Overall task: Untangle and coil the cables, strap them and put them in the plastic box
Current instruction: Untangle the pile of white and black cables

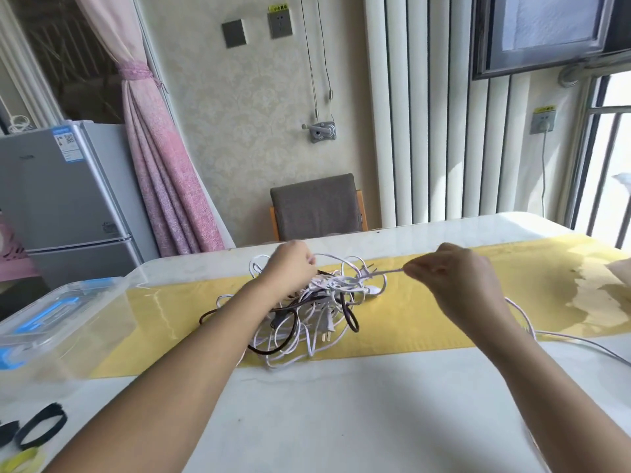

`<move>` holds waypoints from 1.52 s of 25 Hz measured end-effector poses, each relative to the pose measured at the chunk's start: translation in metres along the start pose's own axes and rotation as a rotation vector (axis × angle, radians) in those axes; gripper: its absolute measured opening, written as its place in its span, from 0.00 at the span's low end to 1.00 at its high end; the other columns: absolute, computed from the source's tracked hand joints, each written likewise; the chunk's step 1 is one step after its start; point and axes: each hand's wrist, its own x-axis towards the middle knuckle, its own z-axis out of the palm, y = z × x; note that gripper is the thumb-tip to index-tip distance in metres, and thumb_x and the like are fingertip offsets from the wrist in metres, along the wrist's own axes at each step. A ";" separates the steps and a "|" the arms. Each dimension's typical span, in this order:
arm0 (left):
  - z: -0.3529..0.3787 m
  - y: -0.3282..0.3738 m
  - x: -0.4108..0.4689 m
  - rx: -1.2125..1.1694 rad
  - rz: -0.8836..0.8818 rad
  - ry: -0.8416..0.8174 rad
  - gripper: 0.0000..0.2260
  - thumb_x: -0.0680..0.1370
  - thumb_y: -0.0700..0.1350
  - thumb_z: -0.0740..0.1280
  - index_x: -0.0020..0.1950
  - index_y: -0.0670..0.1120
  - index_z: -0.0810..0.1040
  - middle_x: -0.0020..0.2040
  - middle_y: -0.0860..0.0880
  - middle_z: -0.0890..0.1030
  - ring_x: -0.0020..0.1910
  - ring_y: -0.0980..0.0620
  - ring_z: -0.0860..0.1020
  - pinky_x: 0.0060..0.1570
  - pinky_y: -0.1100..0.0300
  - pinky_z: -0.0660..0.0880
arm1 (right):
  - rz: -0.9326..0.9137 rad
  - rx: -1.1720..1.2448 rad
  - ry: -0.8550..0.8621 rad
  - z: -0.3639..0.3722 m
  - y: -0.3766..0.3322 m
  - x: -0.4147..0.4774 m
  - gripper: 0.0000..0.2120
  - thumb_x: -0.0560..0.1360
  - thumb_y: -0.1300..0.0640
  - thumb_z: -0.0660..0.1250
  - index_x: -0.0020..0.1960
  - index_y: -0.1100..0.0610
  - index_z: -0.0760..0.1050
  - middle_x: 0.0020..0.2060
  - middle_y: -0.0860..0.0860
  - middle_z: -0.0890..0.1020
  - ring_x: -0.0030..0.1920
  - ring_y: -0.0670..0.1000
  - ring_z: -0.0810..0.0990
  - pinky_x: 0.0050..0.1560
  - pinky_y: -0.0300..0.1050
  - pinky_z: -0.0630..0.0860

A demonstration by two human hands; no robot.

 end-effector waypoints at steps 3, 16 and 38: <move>-0.008 -0.036 0.013 -0.077 -0.145 0.090 0.08 0.73 0.38 0.64 0.34 0.44 0.71 0.34 0.43 0.70 0.35 0.48 0.66 0.34 0.58 0.60 | 0.038 0.065 0.160 -0.017 0.003 0.004 0.05 0.73 0.56 0.71 0.45 0.55 0.85 0.37 0.52 0.78 0.37 0.49 0.75 0.35 0.41 0.62; 0.034 -0.007 -0.038 -0.262 0.157 -0.241 0.13 0.71 0.55 0.72 0.43 0.46 0.78 0.40 0.54 0.80 0.39 0.57 0.75 0.41 0.59 0.70 | 0.005 -0.220 -0.753 0.020 -0.014 -0.030 0.18 0.68 0.42 0.72 0.43 0.56 0.78 0.38 0.52 0.81 0.34 0.49 0.73 0.33 0.43 0.68; 0.072 -0.020 -0.108 -0.341 0.331 0.181 0.26 0.72 0.59 0.68 0.67 0.52 0.69 0.65 0.59 0.69 0.65 0.66 0.66 0.64 0.71 0.61 | 0.044 -0.140 -0.483 0.058 -0.010 -0.027 0.09 0.74 0.57 0.66 0.40 0.62 0.80 0.32 0.56 0.79 0.33 0.50 0.73 0.30 0.42 0.63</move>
